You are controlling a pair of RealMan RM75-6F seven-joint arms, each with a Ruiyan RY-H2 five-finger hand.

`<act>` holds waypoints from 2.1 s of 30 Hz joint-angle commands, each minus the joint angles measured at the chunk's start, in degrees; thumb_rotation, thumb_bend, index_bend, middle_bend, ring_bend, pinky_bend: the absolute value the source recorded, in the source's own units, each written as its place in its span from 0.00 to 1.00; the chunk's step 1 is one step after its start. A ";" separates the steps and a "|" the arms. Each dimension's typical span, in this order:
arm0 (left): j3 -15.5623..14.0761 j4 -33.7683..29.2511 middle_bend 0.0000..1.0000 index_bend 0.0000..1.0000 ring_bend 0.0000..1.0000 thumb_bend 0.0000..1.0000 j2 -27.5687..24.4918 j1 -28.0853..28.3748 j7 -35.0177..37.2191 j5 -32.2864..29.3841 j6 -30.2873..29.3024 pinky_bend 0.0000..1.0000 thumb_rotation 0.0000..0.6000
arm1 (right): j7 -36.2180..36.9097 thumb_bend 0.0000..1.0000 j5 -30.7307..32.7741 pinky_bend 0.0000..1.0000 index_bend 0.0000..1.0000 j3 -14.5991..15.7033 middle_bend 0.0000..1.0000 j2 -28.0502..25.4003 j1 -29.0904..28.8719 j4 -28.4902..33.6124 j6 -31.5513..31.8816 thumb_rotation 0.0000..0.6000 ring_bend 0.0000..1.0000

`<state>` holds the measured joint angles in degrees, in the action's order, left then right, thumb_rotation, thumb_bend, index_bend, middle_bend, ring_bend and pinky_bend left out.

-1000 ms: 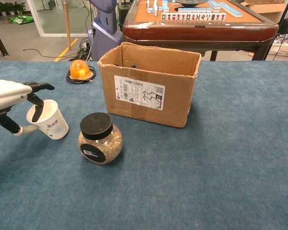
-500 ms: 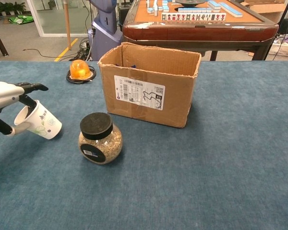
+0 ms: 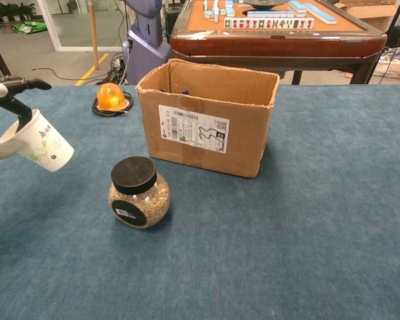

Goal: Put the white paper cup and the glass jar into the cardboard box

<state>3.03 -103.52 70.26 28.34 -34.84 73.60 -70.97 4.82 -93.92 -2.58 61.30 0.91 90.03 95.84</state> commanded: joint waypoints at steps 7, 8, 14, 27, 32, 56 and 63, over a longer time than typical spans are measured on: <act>3.51 -10.53 0.00 0.57 0.00 0.44 -6.72 -0.24 -6.47 2.71 -5.38 0.11 1.00 | -0.01 0.33 0.04 0.34 0.31 0.02 0.42 0.00 -0.12 -0.04 -0.32 1.00 0.37; 4.13 -11.63 0.00 0.57 0.00 0.44 -7.22 -0.03 -6.71 2.69 -5.60 0.11 1.00 | 0.02 0.33 0.09 0.34 0.31 0.01 0.42 0.01 -0.15 -0.05 -0.40 1.00 0.37; 7.32 -15.86 0.00 0.57 0.00 0.44 -8.81 1.63 -8.74 1.01 -5.72 0.11 1.00 | 0.21 0.33 0.11 0.34 0.31 0.06 0.42 -0.08 -0.20 -0.05 -0.58 1.00 0.37; 13.67 -17.19 0.00 0.58 0.00 0.43 -2.60 11.06 -14.89 -7.00 -1.63 0.11 1.00 | 1.05 0.33 0.64 0.34 0.31 -0.13 0.42 -0.32 -0.26 -0.26 -0.82 1.00 0.37; 14.84 -16.35 0.00 0.58 0.00 0.43 1.76 15.98 -20.45 -10.83 -0.30 0.11 1.00 | 1.74 0.33 0.91 0.34 0.31 -0.16 0.42 -0.60 -0.31 -0.30 -1.08 1.00 0.37; 17.10 -4.88 0.00 0.47 0.00 0.41 14.01 31.69 -31.71 -30.57 -1.42 0.11 1.00 | 4.89 0.33 2.28 0.34 0.31 -0.59 0.42 -1.87 -0.58 -0.34 -2.01 1.00 0.37; 16.88 -5.43 0.00 0.00 0.00 0.19 13.40 32.92 -31.00 -33.19 -2.03 0.07 1.00 | 4.66 0.33 2.68 0.34 0.31 -0.63 0.42 -1.83 -0.95 -0.26 -2.95 1.00 0.37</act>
<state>20.09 -108.66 83.90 61.24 -66.12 40.35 -72.83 9.49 -91.25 -3.22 59.49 -0.03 89.75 92.91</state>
